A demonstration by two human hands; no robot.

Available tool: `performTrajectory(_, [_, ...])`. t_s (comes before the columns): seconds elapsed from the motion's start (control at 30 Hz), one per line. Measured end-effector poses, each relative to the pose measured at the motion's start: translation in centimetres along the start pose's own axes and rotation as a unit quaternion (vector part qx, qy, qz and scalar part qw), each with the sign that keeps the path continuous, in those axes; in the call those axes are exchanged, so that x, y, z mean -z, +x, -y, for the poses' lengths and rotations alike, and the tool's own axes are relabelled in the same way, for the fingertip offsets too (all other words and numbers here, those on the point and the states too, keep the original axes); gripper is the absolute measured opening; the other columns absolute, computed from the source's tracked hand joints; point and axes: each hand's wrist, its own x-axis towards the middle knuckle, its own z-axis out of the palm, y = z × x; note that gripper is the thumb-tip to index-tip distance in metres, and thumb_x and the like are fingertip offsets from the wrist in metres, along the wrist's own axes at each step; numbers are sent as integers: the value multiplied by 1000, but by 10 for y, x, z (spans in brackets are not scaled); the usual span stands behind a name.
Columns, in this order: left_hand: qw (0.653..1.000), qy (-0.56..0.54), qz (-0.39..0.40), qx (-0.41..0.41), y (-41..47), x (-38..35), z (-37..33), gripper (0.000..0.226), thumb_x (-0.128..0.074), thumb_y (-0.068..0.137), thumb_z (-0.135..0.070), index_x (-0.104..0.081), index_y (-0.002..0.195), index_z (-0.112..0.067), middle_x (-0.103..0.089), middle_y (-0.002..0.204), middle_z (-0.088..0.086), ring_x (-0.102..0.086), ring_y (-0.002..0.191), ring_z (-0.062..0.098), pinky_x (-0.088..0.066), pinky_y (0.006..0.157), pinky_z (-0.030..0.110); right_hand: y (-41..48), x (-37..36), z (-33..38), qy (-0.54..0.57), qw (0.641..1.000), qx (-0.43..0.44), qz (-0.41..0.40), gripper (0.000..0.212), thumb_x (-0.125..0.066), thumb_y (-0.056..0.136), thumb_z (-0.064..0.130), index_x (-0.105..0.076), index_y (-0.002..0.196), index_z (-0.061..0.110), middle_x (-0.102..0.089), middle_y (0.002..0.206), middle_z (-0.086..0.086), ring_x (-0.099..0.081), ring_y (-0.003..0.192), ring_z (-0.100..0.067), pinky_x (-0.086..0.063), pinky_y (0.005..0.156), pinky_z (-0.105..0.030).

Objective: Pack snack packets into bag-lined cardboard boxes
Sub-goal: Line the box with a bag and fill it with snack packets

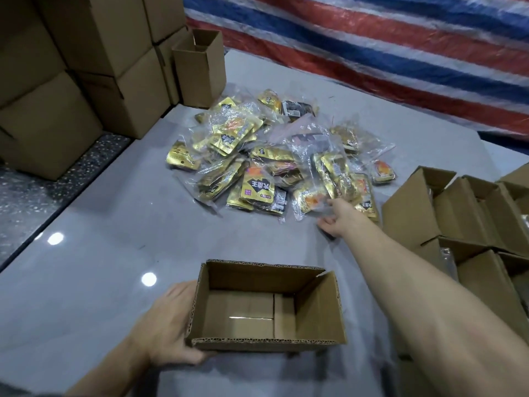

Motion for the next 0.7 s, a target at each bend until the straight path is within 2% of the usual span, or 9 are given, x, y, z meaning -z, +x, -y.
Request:
performTrajectory(0.03, [1000,-19,-2,-13,0,-3,7,71,-71,53,-62,-51,118,-40,-58,113,-17,-57,103,7,-44,93,24,4,-1,-1,10,1000,-9,18,5,-54,101,12,-58,102,9,-58,117,-8,-62,106,-21,-57,86,-32])
performTrajectory(0.1, [999,-29,-16,-22,-1,-4,12,74,-72,54,-64,-50,122,-43,-57,115,-21,-57,104,6,-46,90,29,5,-5,-1,40,999,-16,29,11,-55,99,8,-63,91,10,-66,96,-2,-60,74,-10,-54,68,-20])
performTrajectory(0.17, [999,-16,-30,-42,-1,-4,15,79,-72,55,-66,-45,127,-46,-52,120,-32,-55,106,4,-43,91,24,4,-11,1,59,998,-8,3,16,-54,94,7,-64,82,13,-65,73,2,-52,56,-7,-45,54,-18])
performTrajectory(0.27, [998,-10,-29,-47,1,-4,13,75,-74,56,-63,-39,122,-63,-42,121,-46,-48,99,-10,-37,87,9,-7,-14,8,146,989,30,6,13,-47,85,3,-55,87,13,-56,78,-1,-60,74,-14,-49,63,-22])
performTrajectory(0.33, [998,2,-15,-54,1,-5,15,70,-74,56,-60,-38,115,-68,-41,112,-49,-48,94,-6,-31,84,3,-14,-12,17,259,964,53,40,23,-41,88,-4,-55,94,12,-56,89,-6,-57,85,-18,-52,72,-24])
performTrajectory(0.43, [998,12,-12,-60,0,-8,18,67,-73,56,-59,-39,113,-68,-42,108,-49,-47,90,-5,-30,84,2,-26,-8,27,374,921,62,93,46,-30,88,-16,-54,121,6,-54,96,-14,-50,72,-15,-48,59,-18])
performTrajectory(0.53, [998,24,-13,-53,0,-9,22,70,-78,54,-53,-40,111,-67,-43,107,-47,-46,95,-15,-30,82,1,-42,-5,32,406,903,44,134,30,-40,92,-16,-55,114,-3,-51,99,-19,-51,74,-18,-50,62,-22])
performTrajectory(0.6, [997,47,-10,-59,0,-12,23,71,-76,54,-58,-38,114,-66,-40,114,-48,-40,104,-24,-28,87,-1,-53,-5,34,399,903,44,152,25,-46,92,-16,-55,112,-4,-52,95,-20,-51,69,-16,-51,59,-20])
performTrajectory(0.7, [996,59,-9,-61,-1,-14,31,74,-78,56,-60,-35,117,-65,-37,119,-47,-37,110,-23,-26,92,-1,-71,-8,46,307,939,71,137,27,-36,90,-15,-49,102,5,-45,78,-7,-37,47,-8,-33,39,-14])
